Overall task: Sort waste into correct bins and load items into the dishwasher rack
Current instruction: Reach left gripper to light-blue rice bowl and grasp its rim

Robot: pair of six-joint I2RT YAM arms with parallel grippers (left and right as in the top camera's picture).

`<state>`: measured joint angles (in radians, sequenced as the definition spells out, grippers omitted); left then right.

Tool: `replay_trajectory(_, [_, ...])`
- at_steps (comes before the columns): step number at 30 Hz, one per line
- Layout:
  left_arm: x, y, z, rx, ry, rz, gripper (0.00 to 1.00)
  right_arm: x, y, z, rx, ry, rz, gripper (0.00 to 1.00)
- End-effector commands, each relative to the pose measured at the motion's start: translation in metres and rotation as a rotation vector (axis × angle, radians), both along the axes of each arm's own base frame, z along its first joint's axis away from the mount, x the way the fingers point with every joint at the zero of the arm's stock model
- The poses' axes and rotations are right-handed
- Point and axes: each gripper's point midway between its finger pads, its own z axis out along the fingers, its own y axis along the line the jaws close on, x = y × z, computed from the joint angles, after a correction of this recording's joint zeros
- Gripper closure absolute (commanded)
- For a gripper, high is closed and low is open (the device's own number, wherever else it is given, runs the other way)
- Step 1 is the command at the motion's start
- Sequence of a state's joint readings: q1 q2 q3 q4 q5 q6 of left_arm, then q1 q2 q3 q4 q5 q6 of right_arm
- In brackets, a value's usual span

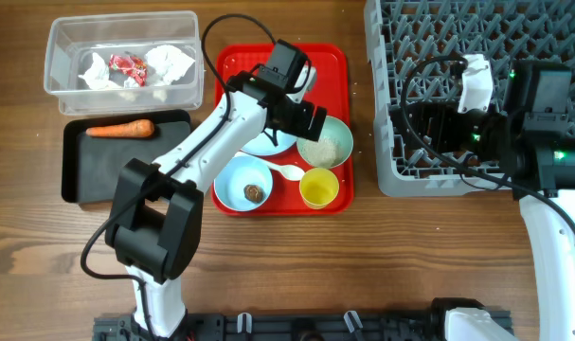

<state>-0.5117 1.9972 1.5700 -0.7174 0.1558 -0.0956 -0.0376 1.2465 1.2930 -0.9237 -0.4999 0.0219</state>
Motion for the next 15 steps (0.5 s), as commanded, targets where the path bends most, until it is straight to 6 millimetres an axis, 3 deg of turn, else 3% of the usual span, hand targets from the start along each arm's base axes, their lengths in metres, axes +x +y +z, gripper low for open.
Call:
replay_trajectory(1, [0.002, -0.016, 0.006, -0.023, -0.062, -0.117, 0.00, 0.005, -0.002, 0.005, -0.008, -0.015, -0.011, 0.01])
replay_trajectory(4, [0.001, -0.028, 0.006, -0.004, -0.118, -0.228, 0.00, 0.005, -0.002, 0.006, -0.009, -0.016, -0.011, 0.01])
replay_trajectory(10, [-0.023, -0.061, -0.017, 0.058, -0.152, -0.472, 0.03, 0.005, -0.002, 0.006, -0.009, -0.016, -0.011, 0.00])
replay_trajectory(15, [-0.044, -0.096, -0.015, 0.073, -0.186, -0.489, 0.06, 0.005, -0.002, 0.005, -0.007, -0.012, -0.012, 0.00])
